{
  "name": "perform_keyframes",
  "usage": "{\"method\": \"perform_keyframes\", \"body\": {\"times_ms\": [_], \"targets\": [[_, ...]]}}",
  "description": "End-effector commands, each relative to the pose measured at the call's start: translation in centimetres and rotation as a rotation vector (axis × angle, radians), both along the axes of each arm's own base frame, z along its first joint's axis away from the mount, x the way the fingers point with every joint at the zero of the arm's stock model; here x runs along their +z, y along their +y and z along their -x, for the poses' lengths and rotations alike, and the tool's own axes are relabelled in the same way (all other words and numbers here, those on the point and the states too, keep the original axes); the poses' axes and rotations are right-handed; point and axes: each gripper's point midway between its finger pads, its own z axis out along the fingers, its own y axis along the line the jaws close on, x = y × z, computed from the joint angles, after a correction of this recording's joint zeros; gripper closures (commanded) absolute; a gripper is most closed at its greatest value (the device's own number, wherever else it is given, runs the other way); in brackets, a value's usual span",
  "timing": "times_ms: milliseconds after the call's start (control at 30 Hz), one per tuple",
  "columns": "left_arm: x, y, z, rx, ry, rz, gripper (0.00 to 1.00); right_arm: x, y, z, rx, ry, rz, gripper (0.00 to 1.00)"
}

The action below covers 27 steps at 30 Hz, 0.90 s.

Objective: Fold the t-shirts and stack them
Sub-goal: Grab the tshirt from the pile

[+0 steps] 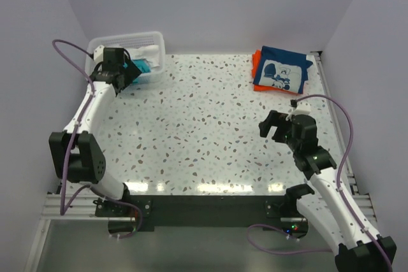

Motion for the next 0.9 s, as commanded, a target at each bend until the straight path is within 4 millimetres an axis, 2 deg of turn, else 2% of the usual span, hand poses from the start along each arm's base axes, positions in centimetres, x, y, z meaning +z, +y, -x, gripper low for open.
{"method": "perform_keyframes", "body": {"times_ms": [0,33,100,167,200,233,267,300,333,367,400,433,467,500,533,567,600,633,867], "targets": [[1.3,1.2,-4.0,-0.053,-0.038,-0.015,0.00,1.0,0.5,-0.7,0.030,-0.042,-0.005,0.01],[2.3,2.3,-4.9,-0.036,-0.055,-0.020,0.00,0.9,0.6,-0.7,0.031,-0.039,-0.005,0.01],[2.3,3.0,-6.0,-0.035,-0.047,-0.033,0.00,0.8,0.6,-0.6,0.033,-0.039,-0.005,0.01],[2.1,4.2,-7.2,-0.012,-0.028,-0.048,0.00,0.9,0.6,-0.6,0.034,-0.045,-0.008,0.01],[1.2,4.6,-7.8,-0.008,-0.006,-0.056,0.00,0.8,0.6,-0.6,0.035,-0.043,-0.006,0.01],[2.1,5.3,-8.7,0.001,-0.029,-0.063,0.00,0.8,0.6,-0.6,0.037,-0.042,-0.005,0.01],[2.2,5.6,-9.2,0.004,-0.033,-0.068,0.00,1.0,0.6,-0.6,0.036,-0.045,-0.005,0.01],[1.3,6.3,-9.9,0.004,-0.018,-0.076,0.00,0.8,0.6,-0.5,0.038,-0.041,-0.005,0.01],[2.4,6.7,-10.9,0.003,-0.045,-0.083,0.00,0.8,0.6,-0.5,0.039,-0.041,-0.004,0.01],[2.4,6.9,-11.5,0.000,-0.049,-0.087,0.00,0.9,0.6,-0.5,0.040,-0.043,-0.003,0.01],[1.2,7.3,-12.3,-0.006,-0.028,-0.096,0.00,0.7,0.5,-0.5,0.036,-0.039,-0.002,0.01],[2.3,7.9,-13.2,-0.002,-0.053,-0.105,0.00,0.7,0.5,-0.5,0.034,-0.039,0.001,0.01],[2.4,8.1,-13.8,-0.008,-0.058,-0.106,0.00,0.6,0.4,-0.6,0.031,-0.037,0.002,0.01],[0.8,8.5,-14.5,-0.015,-0.027,-0.113,0.00,0.5,0.4,-0.6,0.031,-0.034,0.006,0.01],[2.0,9.1,-15.2,-0.009,-0.054,-0.123,0.00,0.5,0.3,-0.6,0.027,-0.034,0.007,0.01],[2.0,9.4,-15.7,-0.016,-0.058,-0.126,0.00,0.5,0.3,-0.7,0.024,-0.030,0.010,0.01],[0.9,9.7,-16.2,-0.020,-0.042,-0.129,0.00,0.5,0.3,-0.7,0.024,-0.030,0.014,0.01],[1.5,10.2,-16.8,-0.021,-0.066,-0.131,0.00,0.5,0.3,-0.8,0.022,-0.029,0.014,0.01],[0.2,10.7,-20.2,-0.066,-0.154,-0.139,0.00,0.2,0.4,-0.9,0.028,-0.016,0.018,0.01]]}}
